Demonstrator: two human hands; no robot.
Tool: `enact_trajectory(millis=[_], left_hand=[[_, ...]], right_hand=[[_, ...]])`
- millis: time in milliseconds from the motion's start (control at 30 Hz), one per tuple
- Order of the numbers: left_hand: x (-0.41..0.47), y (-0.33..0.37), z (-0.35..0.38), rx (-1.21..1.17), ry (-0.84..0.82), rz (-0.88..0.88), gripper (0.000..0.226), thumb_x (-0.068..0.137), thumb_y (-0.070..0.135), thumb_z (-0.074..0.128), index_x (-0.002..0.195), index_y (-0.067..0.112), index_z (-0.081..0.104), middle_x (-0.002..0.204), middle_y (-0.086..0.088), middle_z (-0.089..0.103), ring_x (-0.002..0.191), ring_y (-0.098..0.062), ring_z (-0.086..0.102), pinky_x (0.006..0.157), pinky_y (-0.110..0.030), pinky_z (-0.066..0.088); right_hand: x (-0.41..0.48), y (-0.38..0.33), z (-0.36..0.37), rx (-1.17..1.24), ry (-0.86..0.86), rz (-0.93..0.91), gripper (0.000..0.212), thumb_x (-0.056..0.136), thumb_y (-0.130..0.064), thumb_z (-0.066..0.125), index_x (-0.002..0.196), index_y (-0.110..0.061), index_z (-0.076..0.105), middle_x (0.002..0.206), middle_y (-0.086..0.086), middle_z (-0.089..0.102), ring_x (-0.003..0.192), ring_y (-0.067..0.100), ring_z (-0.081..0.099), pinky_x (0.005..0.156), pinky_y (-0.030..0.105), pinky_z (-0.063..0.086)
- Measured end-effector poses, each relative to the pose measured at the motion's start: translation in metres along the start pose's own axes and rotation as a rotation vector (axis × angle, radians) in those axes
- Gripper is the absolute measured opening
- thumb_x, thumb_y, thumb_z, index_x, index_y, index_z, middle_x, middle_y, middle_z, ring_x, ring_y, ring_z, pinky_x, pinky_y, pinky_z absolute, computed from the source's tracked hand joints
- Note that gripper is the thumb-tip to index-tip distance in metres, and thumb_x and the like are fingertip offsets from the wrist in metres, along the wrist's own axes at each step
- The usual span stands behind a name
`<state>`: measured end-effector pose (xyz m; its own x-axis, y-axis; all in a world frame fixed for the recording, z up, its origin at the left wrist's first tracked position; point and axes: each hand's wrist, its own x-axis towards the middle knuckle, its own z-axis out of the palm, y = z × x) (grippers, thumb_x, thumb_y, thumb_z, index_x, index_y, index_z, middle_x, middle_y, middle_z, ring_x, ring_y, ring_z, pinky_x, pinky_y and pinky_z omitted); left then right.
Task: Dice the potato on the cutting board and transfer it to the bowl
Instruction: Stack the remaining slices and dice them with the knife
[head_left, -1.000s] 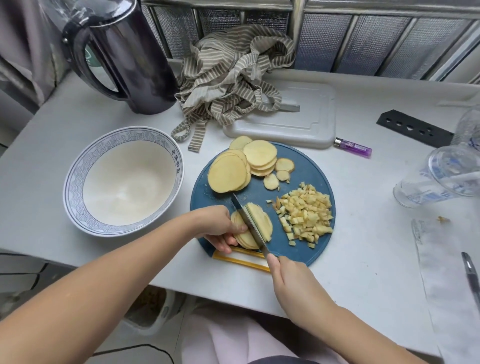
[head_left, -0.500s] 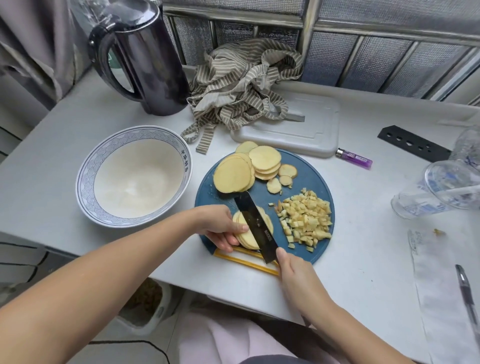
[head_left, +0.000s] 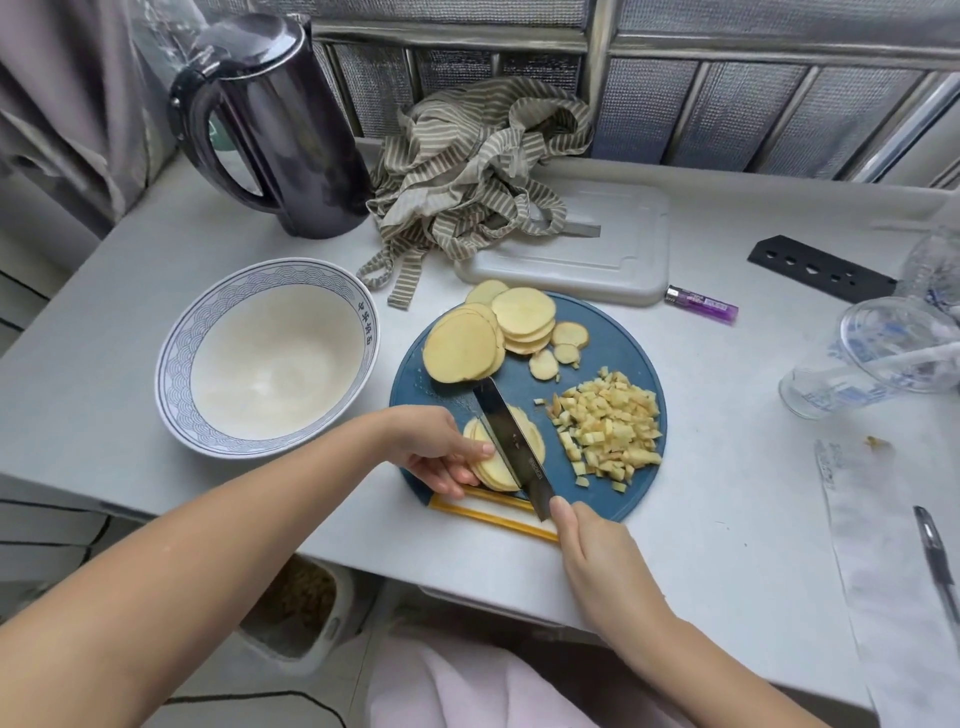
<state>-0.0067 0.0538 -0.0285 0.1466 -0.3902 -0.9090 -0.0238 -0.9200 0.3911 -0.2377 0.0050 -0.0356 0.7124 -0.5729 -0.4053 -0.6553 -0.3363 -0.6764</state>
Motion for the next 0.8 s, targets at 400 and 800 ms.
enact_trajectory(millis=[400,800], left_hand=[[0.003,-0.001,-0.004,0.018,-0.039,-0.02,0.031,0.087,0.034,0.067,0.083,0.004,0.069,0.066,-0.004,0.07,0.061,-0.013,0.069,0.053,-0.019,0.055],[0.009,-0.007,-0.001,0.048,-0.014,0.081,0.028,0.091,0.032,0.063,0.08,0.006,0.067,0.056,0.001,0.065,0.056,-0.012,0.067,0.05,-0.017,0.053]], right_hand=[[-0.006,-0.005,-0.002,-0.036,-0.02,-0.062,0.04,0.102,-0.044,0.019,0.073,-0.023,0.038,0.068,-0.004,0.047,0.073,0.021,0.051,0.069,0.036,0.039],[0.001,-0.006,0.005,-0.087,-0.06,-0.027,0.045,0.103,-0.041,0.017,0.089,-0.017,0.052,0.087,0.002,0.059,0.087,0.023,0.055,0.074,0.035,0.04]])
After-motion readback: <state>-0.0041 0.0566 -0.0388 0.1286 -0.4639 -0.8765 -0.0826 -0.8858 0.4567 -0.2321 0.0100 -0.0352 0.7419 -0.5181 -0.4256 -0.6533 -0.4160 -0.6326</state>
